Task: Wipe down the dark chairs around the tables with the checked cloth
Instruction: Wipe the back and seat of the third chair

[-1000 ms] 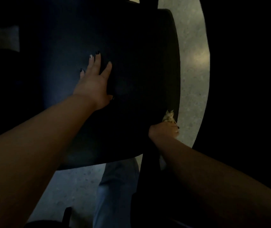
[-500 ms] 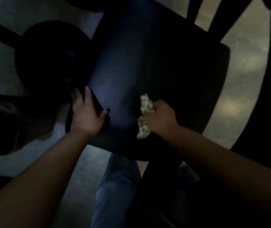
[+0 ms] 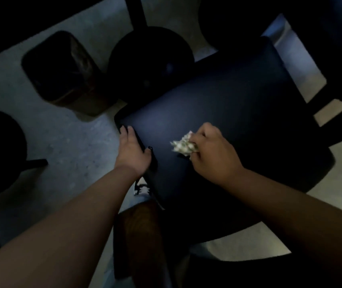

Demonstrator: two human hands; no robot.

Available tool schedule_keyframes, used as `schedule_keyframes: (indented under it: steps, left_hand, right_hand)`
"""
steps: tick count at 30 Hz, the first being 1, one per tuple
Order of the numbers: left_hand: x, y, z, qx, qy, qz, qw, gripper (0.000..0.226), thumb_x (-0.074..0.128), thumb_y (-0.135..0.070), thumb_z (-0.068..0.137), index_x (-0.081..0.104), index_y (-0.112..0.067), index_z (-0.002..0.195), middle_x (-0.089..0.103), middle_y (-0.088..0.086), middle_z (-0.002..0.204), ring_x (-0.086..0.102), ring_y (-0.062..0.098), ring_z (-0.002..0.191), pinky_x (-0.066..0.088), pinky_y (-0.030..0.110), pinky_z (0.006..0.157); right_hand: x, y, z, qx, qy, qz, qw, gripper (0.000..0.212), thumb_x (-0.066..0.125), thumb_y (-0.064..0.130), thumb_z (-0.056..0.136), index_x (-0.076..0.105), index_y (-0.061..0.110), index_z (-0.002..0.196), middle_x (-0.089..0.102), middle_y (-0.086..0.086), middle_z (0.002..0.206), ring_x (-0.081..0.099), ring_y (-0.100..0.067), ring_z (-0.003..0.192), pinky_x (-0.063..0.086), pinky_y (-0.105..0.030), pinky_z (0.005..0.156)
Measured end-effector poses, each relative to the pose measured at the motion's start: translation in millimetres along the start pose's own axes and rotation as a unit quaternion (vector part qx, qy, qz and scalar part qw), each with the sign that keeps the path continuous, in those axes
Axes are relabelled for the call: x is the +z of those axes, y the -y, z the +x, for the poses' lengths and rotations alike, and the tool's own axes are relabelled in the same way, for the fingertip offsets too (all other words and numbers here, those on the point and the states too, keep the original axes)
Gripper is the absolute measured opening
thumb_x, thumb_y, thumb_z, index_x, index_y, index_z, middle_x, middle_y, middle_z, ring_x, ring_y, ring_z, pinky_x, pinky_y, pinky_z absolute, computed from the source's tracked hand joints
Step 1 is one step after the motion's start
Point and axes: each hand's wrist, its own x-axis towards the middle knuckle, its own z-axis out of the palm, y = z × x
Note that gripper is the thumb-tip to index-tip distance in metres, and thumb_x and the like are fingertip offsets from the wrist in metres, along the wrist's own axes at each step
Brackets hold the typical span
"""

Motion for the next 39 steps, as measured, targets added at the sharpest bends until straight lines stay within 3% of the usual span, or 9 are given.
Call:
schedule_keyframes:
  steps: [9, 14, 17, 20, 25, 28, 34, 37, 39]
  left_hand:
    - [-15, 33, 0, 0.076, 0.073, 0.096, 0.990, 0.085, 0.058, -0.019, 0.093, 0.001, -0.008, 0.155, -0.009, 0.006, 0.162, 0.009, 0.019, 0.149, 0.015, 0.025, 0.116]
    - [-21, 40, 3, 0.111, 0.122, 0.152, 0.975, 0.094, 0.061, -0.022, 0.091, -0.007, -0.008, 0.153, -0.016, 0.008, 0.161, 0.015, 0.025, 0.148, 0.024, 0.030, 0.116]
    - [-19, 39, 1, 0.114, 0.135, 0.174, 0.969, 0.099, 0.063, -0.025, 0.090, -0.012, -0.006, 0.152, -0.021, 0.009, 0.160, 0.017, 0.027, 0.147, 0.027, 0.037, 0.116]
    - [-17, 38, 1, 0.106, 0.139, 0.167, 0.970, 0.100, 0.063, -0.024, 0.089, -0.012, -0.005, 0.152, -0.023, 0.009, 0.159, 0.012, 0.027, 0.148, 0.025, 0.038, 0.117]
    - [-17, 35, -3, 0.100, 0.130, 0.146, 0.976, 0.100, 0.063, -0.021, 0.088, -0.012, -0.005, 0.152, -0.023, 0.009, 0.159, 0.010, 0.029, 0.149, 0.023, 0.038, 0.117]
    - [-15, 32, -7, 0.098, 0.115, 0.145, 0.978, 0.098, 0.062, -0.021, 0.090, -0.012, -0.005, 0.152, -0.025, 0.009, 0.159, 0.014, 0.030, 0.147, 0.025, 0.037, 0.115]
    - [-10, 24, -9, 0.097, 0.078, 0.149, 0.981, 0.103, 0.067, -0.023, 0.085, -0.009, -0.005, 0.152, -0.025, 0.013, 0.158, -0.002, 0.031, 0.149, 0.018, 0.045, 0.119]
    - [-11, 12, -3, 0.087, 0.075, 0.175, 0.978, 0.108, 0.070, -0.026, 0.083, -0.010, -0.003, 0.152, -0.023, 0.012, 0.159, -0.011, 0.030, 0.148, 0.010, 0.052, 0.119]
    - [-12, 2, 0, 0.079, 0.078, 0.177, 0.978, 0.109, 0.071, -0.024, 0.081, -0.009, -0.001, 0.152, -0.020, 0.015, 0.159, -0.010, 0.031, 0.148, 0.010, 0.050, 0.120]
  right_hand:
    - [42, 53, 115, -0.093, -0.042, -0.051, 0.993, 0.021, 0.051, 0.011, 0.089, 0.056, 0.005, 0.109, 0.041, -0.014, 0.121, 0.046, -0.030, 0.108, 0.042, -0.036, 0.071]
    - [61, 59, 129, -0.056, -0.027, -0.001, 0.998, 0.030, 0.047, 0.034, 0.091, 0.056, 0.010, 0.107, 0.043, -0.014, 0.119, 0.046, -0.030, 0.109, 0.043, -0.034, 0.083]
    - [51, 53, 132, -0.098, 0.018, -0.046, 0.994, 0.026, 0.047, 0.023, 0.093, 0.053, 0.010, 0.114, 0.041, -0.014, 0.121, 0.049, -0.031, 0.104, 0.041, -0.031, 0.078]
    - [52, 44, 112, -0.181, 0.021, -0.072, 0.981, 0.021, 0.051, 0.008, 0.085, 0.057, 0.005, 0.105, 0.045, -0.018, 0.112, 0.051, -0.034, 0.090, 0.047, -0.039, 0.070]
    - [72, 19, 31, -0.223, 0.114, -0.064, 0.966, 0.022, 0.060, 0.006, 0.076, 0.061, 0.005, 0.098, 0.051, -0.022, 0.101, 0.054, -0.038, 0.082, 0.046, -0.036, 0.066]
    - [77, 0, -22, -0.245, 0.206, -0.064, 0.945, 0.033, 0.063, 0.015, 0.078, 0.059, 0.012, 0.110, 0.051, -0.017, 0.114, 0.056, -0.035, 0.094, 0.053, -0.040, 0.074]
    - [81, -21, -78, -0.266, 0.364, -0.116, 0.885, 0.045, 0.052, 0.037, 0.093, 0.045, 0.019, 0.134, 0.038, -0.009, 0.137, 0.049, -0.029, 0.113, 0.043, -0.036, 0.086]
    - [80, -27, -81, -0.288, 0.393, -0.158, 0.859, 0.044, 0.051, 0.029, 0.095, 0.043, 0.018, 0.137, 0.031, -0.010, 0.144, 0.045, -0.030, 0.121, 0.044, -0.039, 0.090]
    - [73, -26, -73, -0.328, 0.361, -0.163, 0.858, 0.040, 0.061, 0.030, 0.088, 0.056, 0.017, 0.125, 0.043, -0.011, 0.137, 0.054, -0.029, 0.112, 0.050, -0.035, 0.080]
